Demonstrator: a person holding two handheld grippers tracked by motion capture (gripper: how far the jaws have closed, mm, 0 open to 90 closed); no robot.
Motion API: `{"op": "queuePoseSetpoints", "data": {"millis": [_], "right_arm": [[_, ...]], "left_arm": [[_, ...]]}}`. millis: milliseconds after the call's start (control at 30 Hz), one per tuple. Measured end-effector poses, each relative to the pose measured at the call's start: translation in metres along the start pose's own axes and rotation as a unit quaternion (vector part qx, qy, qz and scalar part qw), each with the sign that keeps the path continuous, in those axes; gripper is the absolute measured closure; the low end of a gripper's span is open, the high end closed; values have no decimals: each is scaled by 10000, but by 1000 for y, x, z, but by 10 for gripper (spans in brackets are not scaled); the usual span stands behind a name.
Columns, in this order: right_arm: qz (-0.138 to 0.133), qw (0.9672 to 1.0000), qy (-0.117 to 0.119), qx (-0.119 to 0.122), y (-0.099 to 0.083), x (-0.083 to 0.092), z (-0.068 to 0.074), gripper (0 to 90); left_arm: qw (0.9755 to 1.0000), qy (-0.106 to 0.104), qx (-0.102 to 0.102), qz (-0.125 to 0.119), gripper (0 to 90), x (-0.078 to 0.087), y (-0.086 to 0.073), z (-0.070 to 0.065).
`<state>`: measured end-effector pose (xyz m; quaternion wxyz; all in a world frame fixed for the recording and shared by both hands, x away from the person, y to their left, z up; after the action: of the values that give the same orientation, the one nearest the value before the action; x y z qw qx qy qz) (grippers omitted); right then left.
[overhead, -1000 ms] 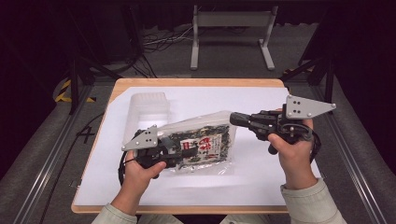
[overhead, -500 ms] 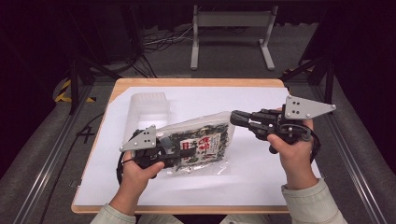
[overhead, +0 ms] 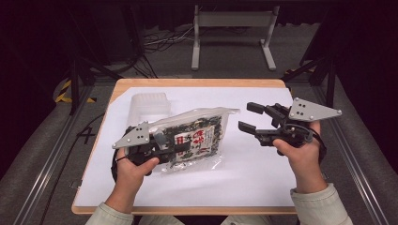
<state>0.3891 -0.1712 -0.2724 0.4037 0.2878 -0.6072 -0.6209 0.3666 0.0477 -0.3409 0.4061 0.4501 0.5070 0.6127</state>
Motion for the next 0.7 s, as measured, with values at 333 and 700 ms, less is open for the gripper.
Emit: {"op": "queuePoseSetpoints", "data": {"millis": [333, 700], "right_arm": [[326, 9984, -450, -68, -34, 9, -19, 263], [450, 9954, -804, -272, -58, 23, -40, 238]], "left_arm": [[9993, 378, -30, 7, 718, 18, 17, 27], [9966, 826, -51, -45, 717, 35, 30, 52]]}}
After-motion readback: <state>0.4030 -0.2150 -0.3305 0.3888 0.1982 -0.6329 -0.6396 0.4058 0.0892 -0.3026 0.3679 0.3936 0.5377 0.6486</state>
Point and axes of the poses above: each handheld gripper's, and its own axes: x roughly backward along the jaws, y roughly out of its top, z roughly to its left, the point moved 9 cm from there along -x, roughly forward along the jaws, and after that the axes turned 9 degrees about -x, right-handed, at the moved point
